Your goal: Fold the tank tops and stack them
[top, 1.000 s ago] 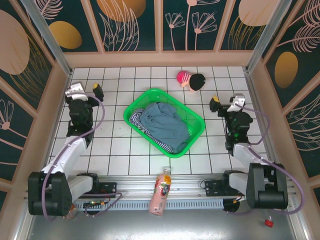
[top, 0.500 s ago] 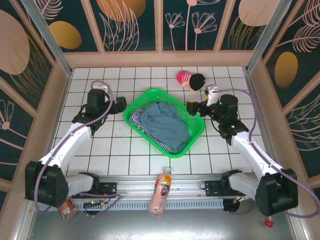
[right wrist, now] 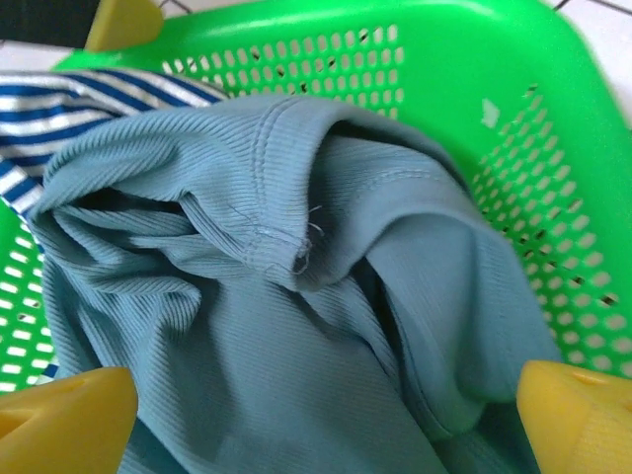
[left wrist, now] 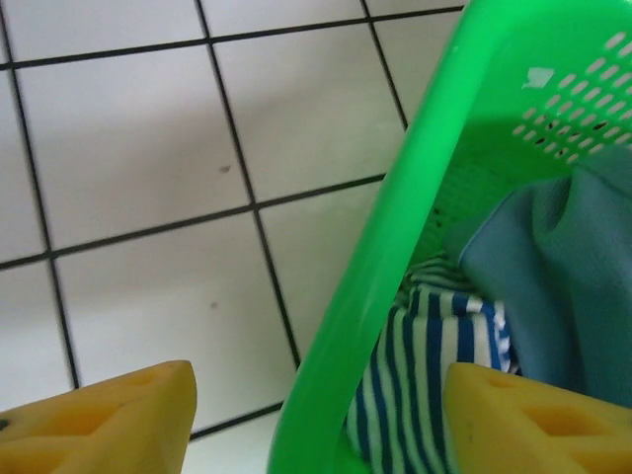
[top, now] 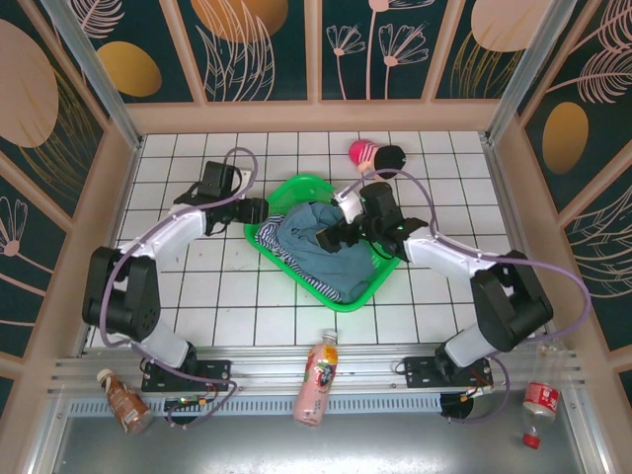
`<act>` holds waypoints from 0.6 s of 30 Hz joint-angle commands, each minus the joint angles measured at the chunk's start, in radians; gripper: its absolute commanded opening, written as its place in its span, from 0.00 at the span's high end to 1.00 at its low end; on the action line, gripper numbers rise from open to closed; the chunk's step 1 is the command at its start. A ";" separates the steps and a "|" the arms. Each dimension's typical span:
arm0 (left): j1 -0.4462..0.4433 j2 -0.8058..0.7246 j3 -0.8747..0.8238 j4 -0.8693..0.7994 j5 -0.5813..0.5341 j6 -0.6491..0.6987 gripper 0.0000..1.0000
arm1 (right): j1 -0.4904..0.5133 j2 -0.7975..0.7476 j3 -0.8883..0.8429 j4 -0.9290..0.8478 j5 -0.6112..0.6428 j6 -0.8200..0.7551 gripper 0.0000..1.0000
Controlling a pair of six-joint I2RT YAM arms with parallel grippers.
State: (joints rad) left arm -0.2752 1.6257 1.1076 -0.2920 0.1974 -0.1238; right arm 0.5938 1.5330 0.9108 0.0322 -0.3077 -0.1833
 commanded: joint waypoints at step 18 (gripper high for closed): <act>-0.001 0.176 0.161 -0.111 -0.040 0.180 0.83 | 0.073 0.177 0.109 -0.009 0.084 -0.174 0.57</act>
State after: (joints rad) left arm -0.2813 1.7805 1.2476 -0.3683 0.2283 0.0418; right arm 0.6704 1.7397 0.9939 0.0368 -0.2070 -0.3634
